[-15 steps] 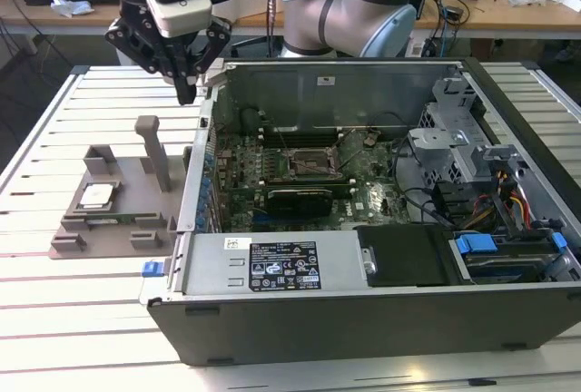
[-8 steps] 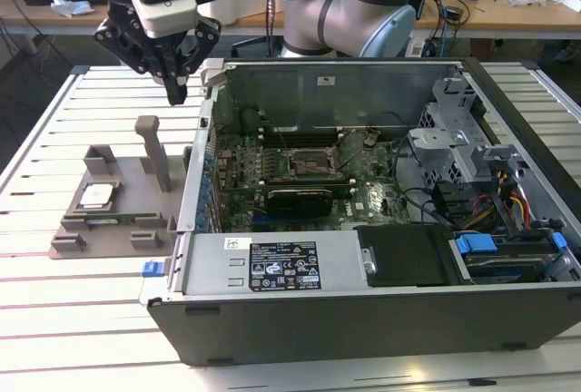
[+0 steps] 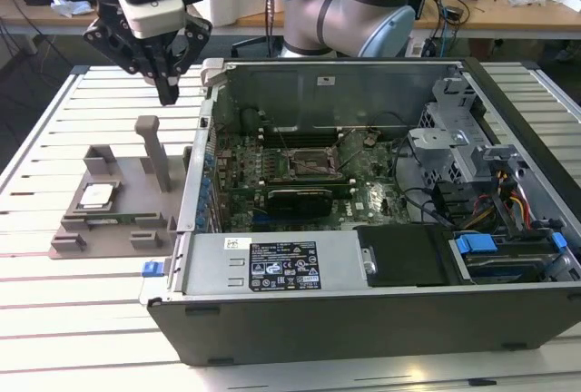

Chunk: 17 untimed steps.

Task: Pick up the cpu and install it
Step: 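Reach for the cpu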

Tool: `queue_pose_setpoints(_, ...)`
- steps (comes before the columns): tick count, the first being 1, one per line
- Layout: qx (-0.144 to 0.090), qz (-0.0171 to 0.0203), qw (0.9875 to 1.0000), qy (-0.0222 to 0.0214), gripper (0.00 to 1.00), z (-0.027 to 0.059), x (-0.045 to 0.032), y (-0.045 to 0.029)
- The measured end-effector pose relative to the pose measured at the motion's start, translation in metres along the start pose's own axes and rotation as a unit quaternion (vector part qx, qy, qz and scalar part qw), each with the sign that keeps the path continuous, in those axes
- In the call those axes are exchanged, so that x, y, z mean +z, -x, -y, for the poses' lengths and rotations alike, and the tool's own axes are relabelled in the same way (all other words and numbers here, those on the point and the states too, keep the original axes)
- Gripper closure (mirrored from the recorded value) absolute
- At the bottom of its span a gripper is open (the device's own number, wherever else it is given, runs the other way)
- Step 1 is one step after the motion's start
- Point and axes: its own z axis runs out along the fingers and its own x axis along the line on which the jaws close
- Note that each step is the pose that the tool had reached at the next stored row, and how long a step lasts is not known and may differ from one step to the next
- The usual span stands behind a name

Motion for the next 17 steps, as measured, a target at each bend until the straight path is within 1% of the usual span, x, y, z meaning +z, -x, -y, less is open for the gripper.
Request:
queue_pose_setpoints(2, 0.0, -0.0001, 1.0, 0.0, 0.89, 0.0004, -0.0001, -0.0049)
queue_pose_setpoints(14, 0.0, 0.0, 1.0, 0.0, 0.89, 0.0019, -0.0003, -0.0261)
queue_pose_setpoints(17, 0.0, 0.0, 1.0, 0.0, 0.89, 0.0024, -0.0005, -0.0326)
